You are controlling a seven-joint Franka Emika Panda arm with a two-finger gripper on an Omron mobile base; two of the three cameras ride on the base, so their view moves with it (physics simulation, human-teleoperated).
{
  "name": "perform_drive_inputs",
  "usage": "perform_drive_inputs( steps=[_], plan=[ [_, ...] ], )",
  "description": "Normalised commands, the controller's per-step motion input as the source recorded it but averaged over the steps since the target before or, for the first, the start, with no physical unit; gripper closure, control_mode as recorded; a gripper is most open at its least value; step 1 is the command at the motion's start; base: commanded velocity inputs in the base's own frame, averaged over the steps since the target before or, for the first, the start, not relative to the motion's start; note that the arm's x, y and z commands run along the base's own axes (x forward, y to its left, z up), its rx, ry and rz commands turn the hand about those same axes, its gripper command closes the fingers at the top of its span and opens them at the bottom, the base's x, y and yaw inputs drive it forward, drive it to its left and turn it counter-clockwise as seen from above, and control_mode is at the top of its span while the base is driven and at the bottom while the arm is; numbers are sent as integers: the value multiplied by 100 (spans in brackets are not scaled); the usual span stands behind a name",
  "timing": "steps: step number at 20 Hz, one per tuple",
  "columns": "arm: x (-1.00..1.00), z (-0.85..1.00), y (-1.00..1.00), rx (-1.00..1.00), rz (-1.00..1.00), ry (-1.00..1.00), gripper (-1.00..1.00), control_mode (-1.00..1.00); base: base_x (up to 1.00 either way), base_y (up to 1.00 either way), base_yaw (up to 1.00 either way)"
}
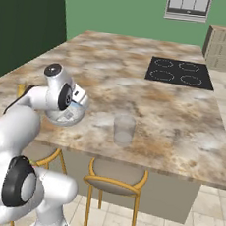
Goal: There are two ice cubes in the ice bowl. Place both ice cubes in the glass cup.
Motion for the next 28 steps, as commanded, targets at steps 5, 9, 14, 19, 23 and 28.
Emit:
perform_drive_inputs(
  steps=[5,9,14,19,23,28],
  plan=[
    [-66,92,-85,-21,0,-7,100,-100,0,0,0],
    [-17,22,-100,5,0,5,100,-100,0,0,0],
    [0,39,-97,28,7,6,100,-100,0,0,0],
    [8,6,-18,7,2,4,100,-100,0,0,0],
    [47,-2,0,-5,-3,17,100,-100,0,0,0],
    [22,-32,12,-33,-9,2,100,-100,0,0,0]
  ],
)
